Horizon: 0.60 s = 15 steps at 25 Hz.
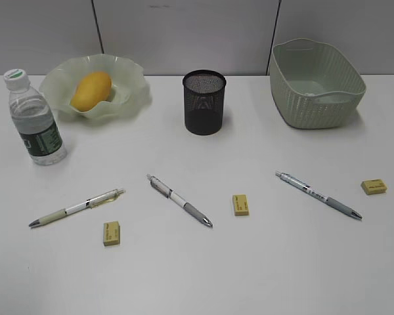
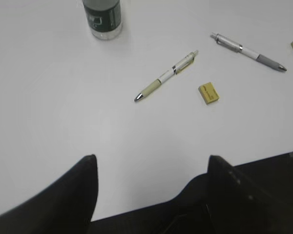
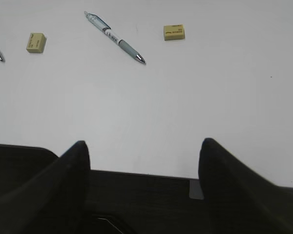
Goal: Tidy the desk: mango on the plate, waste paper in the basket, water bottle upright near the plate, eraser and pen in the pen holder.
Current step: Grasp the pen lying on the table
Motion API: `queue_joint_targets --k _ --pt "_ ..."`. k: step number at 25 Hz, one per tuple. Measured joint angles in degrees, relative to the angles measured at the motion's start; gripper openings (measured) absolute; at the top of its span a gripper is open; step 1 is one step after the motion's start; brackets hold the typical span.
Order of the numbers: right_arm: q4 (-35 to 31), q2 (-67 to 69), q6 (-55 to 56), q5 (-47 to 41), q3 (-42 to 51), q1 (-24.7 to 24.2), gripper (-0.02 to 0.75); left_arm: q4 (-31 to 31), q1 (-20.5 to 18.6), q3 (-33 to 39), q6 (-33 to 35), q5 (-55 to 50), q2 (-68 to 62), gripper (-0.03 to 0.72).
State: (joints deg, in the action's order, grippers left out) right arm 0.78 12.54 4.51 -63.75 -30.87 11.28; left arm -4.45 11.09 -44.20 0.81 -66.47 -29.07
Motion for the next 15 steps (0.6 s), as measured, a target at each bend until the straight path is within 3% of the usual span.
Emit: queue_joint_targets --k 15 --pt "0.1 0.4 0.0 0.1 0.0 0.0 0.547 -1.7 0.0 13.1 0.0 3.9 3.7 0.523"
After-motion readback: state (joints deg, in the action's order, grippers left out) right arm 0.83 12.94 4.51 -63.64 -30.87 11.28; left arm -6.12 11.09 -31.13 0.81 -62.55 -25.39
